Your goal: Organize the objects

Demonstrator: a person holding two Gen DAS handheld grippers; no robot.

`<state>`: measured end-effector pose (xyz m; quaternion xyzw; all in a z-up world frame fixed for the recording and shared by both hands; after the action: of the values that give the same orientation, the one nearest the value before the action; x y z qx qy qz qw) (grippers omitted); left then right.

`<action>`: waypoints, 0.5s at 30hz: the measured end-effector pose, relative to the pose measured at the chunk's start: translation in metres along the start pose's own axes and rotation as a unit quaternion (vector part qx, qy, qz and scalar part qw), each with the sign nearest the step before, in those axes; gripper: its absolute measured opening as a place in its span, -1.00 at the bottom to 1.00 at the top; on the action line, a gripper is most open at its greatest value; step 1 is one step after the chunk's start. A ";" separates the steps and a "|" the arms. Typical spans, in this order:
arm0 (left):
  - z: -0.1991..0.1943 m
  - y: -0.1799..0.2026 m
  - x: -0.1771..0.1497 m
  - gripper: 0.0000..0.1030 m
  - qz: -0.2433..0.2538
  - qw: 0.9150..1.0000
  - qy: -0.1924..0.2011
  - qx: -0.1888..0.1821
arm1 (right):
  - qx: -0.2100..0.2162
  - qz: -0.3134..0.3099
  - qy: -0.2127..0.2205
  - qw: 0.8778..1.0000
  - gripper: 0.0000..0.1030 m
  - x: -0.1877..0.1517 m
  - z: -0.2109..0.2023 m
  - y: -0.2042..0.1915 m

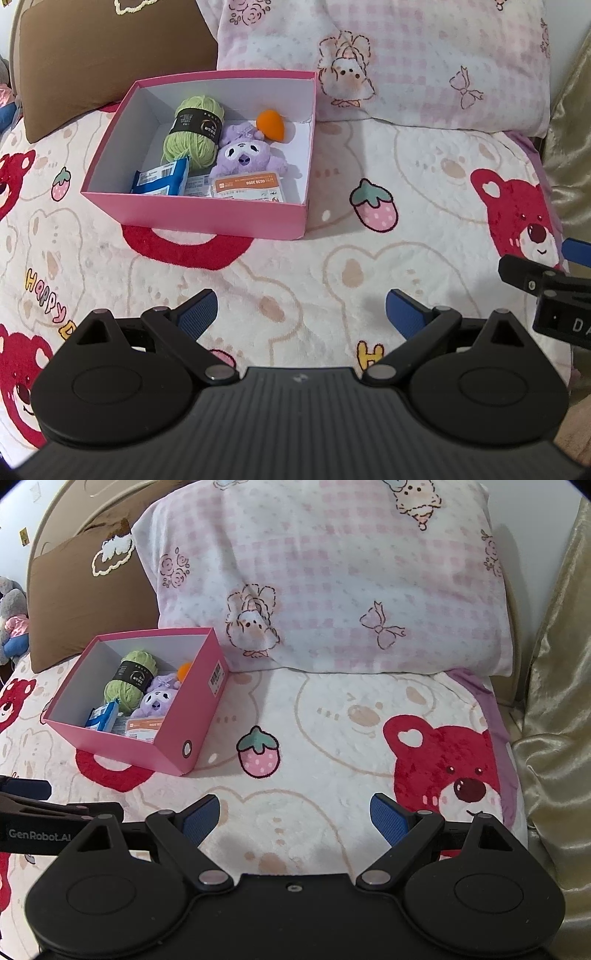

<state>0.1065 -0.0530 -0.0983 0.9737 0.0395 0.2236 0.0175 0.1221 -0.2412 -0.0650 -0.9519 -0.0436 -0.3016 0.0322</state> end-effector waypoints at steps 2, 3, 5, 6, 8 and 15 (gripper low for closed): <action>0.000 -0.002 -0.001 0.92 -0.001 1.000 -0.002 0.004 | 0.001 0.004 0.001 1.000 0.77 0.000 0.000 0.000; 0.000 -0.003 -0.002 0.92 -0.005 1.000 -0.004 0.006 | 0.002 0.005 0.000 1.000 0.77 0.000 0.001 0.000; 0.002 -0.007 -0.004 0.92 -0.011 1.000 -0.009 0.004 | 0.000 0.000 -0.001 1.000 0.77 -0.001 0.001 0.000; 0.003 -0.008 -0.005 0.92 -0.015 1.000 -0.012 0.001 | 0.000 -0.002 -0.002 1.000 0.77 -0.001 0.002 0.000; 0.005 -0.009 -0.006 0.92 -0.018 1.000 -0.015 -0.002 | 0.000 -0.002 -0.003 1.000 0.77 -0.002 0.002 0.000; 0.006 -0.008 -0.007 0.92 -0.015 1.000 -0.020 -0.005 | 0.000 -0.005 -0.003 1.000 0.77 -0.002 0.002 -0.001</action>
<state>0.1027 -0.0453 -0.1070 0.9771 0.0523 0.2043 0.0263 0.1215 -0.2402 -0.0672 -0.9525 -0.0481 -0.2993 0.0308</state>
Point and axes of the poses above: each gripper's, at about its wrist camera, not at the fingertips, and z roughly the way its jaws point, y to its right, x to its top, the point moved 10 cm from there along z, roughly the way its jaws point, and after that the axes turned 1 degree about -x, right-handed, at the moved point
